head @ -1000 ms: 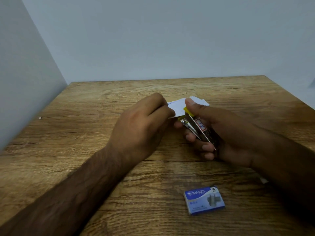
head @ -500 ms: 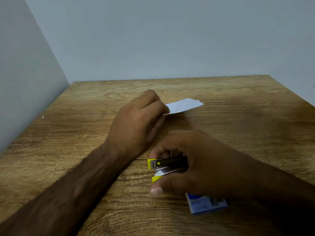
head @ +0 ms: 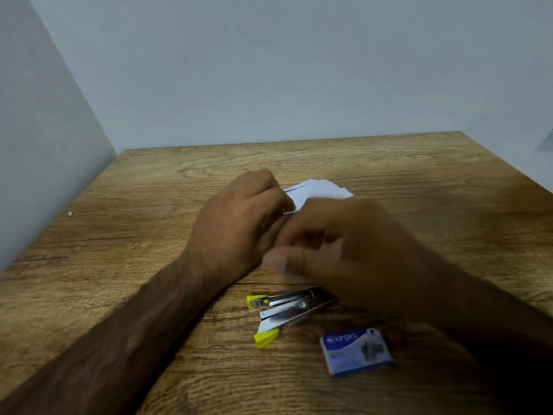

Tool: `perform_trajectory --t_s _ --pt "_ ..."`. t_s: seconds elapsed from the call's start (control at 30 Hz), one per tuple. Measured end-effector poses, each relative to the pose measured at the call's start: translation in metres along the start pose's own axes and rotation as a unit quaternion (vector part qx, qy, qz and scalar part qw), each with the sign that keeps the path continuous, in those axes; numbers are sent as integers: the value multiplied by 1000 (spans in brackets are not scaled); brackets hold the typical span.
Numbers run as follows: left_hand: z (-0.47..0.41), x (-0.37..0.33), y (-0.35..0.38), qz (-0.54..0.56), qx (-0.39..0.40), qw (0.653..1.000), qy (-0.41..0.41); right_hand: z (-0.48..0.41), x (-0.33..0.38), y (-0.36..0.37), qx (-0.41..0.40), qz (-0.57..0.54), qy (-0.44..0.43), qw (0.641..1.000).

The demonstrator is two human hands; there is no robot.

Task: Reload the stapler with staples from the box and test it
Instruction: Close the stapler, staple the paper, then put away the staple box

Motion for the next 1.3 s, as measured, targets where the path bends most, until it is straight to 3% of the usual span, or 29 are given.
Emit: perform_trajectory --t_s 0.07,0.1,0.23,0.5,0.8,1.13,1.3 --pt "0 0 1 12 12 1000 1 -6 -12 -18 -74 84 11 994" --pt "0 0 2 19 20 1000 0 -8 -19 -24 -72 136 25 988" --pt "1 2 7 52 81 995 -12 -6 -38 -29 67 276 99 954" --pt "-18 -6 13 69 173 982 -39 -6 -45 -40 92 293 161 938" --pt "-99 -54 73 8 306 952 -4 31 -94 -90 23 325 260 909" --pt "-174 -100 125 5 363 931 33 70 -146 -144 -34 308 333 890" --pt "-201 -92 146 12 360 933 7 45 -169 -163 -16 288 363 886"
Point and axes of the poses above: each hand's wrist, its own z-axis away from the middle knuckle, its own y-axis out of the palm, x = y × z, the point moved 1 cm from there along -z, towards the middle knuckle, and after that the axes turned 8 degrees about y, right-handed, at the moved point
